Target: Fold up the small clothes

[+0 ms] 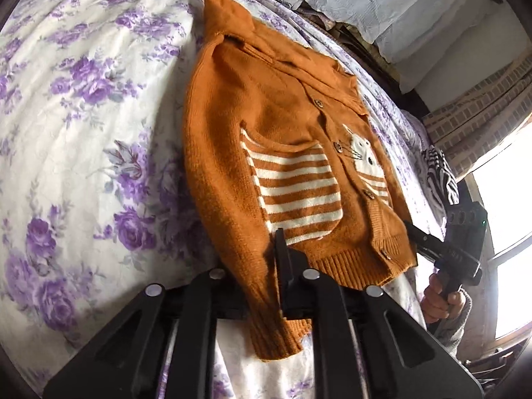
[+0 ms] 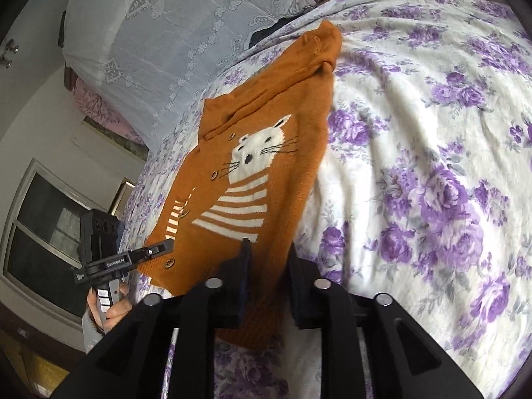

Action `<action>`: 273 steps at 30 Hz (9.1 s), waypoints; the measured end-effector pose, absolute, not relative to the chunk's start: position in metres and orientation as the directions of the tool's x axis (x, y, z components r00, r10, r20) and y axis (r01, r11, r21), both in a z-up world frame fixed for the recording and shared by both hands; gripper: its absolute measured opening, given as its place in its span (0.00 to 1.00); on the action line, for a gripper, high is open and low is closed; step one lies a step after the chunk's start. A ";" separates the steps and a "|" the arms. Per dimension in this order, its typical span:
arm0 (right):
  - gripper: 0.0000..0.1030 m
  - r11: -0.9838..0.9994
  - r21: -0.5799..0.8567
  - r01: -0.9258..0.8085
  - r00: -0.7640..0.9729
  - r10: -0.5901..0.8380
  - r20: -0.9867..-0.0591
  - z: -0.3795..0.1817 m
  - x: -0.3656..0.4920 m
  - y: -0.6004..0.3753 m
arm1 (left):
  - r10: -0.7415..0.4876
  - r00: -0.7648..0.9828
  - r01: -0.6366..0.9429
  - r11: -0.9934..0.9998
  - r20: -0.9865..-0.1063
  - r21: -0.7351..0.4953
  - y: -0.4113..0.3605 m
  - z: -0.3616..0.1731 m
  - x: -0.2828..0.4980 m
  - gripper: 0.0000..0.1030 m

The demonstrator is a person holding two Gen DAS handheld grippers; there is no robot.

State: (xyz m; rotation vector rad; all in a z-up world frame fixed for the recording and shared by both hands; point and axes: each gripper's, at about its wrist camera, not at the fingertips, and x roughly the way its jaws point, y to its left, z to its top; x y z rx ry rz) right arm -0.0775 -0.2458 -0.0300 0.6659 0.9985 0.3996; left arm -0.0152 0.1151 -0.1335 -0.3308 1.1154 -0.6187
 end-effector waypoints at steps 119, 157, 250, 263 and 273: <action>0.00 0.851 0.497 0.169 0.632 0.293 -0.717 -0.049 0.214 -0.277 | -0.079 0.577 0.087 0.996 -0.813 -0.035 0.046 -0.103 0.256 0.92; 0.43 0.939 0.343 -0.021 0.653 0.273 -0.707 0.001 0.107 -0.203 | -0.163 0.617 0.191 0.980 -0.770 -0.054 0.030 -0.093 0.130 0.95; 0.62 0.977 0.202 0.074 0.646 0.107 -0.756 -0.019 0.122 -0.218 | -0.381 0.534 0.060 0.908 -0.755 -0.416 0.076 -0.112 0.173 0.31; 0.63 0.847 0.479 0.231 0.684 0.210 -0.699 -0.016 0.116 -0.291 | -0.282 0.585 0.132 0.958 -0.760 -0.253 0.035 -0.061 0.154 0.16; 0.63 0.787 0.557 0.266 0.687 0.250 -0.682 -0.021 0.113 -0.309 | -0.261 0.606 0.192 0.965 -0.751 -0.181 -0.017 -0.033 0.139 0.16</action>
